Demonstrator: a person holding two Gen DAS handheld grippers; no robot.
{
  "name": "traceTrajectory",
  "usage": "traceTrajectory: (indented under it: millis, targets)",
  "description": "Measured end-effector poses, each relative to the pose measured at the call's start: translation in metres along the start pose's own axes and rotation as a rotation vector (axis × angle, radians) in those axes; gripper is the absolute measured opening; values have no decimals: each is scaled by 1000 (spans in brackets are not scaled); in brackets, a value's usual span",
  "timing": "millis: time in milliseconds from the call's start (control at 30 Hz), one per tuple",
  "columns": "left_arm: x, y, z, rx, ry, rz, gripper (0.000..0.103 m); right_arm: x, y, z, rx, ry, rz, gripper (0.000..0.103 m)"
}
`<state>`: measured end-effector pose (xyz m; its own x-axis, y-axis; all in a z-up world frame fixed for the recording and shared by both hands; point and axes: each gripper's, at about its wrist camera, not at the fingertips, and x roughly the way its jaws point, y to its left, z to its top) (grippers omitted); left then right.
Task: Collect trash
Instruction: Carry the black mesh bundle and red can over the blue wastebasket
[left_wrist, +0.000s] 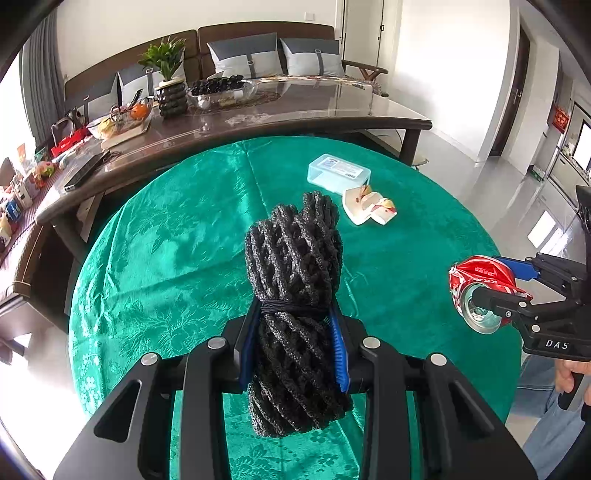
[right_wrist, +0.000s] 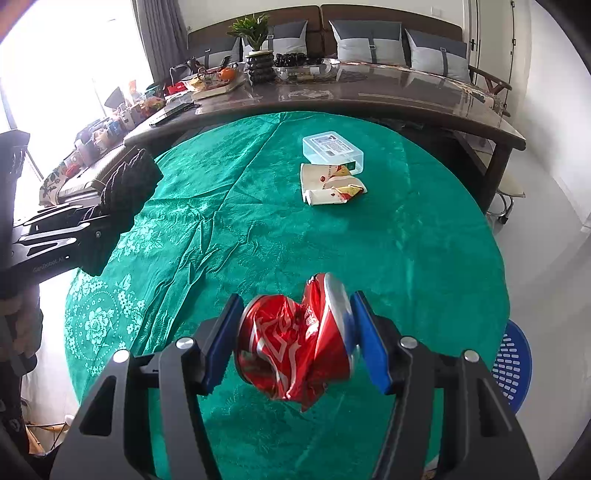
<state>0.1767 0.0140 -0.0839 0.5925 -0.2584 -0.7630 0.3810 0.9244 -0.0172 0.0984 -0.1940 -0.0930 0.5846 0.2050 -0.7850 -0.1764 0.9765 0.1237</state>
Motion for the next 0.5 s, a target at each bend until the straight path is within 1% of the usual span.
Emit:
traceTrajectory:
  millis: [133, 233, 267, 400, 500]
  targets:
    - [1, -10, 4, 1, 5, -32, 33, 0, -9, -2, 26, -2, 16, 59]
    - [9, -19, 5, -20, 32, -101, 33, 1, -21, -3, 61, 0, 34, 59]
    - [13, -25, 4, -22, 46, -123, 33, 0, -25, -3, 77, 1, 40, 59]
    - [27, -51, 0, 7, 82, -170, 33, -4, -51, -6, 143, -3, 56, 59]
    - [39, -81, 1, 35, 107, -215, 33, -11, -75, -10, 196, -6, 69, 59]
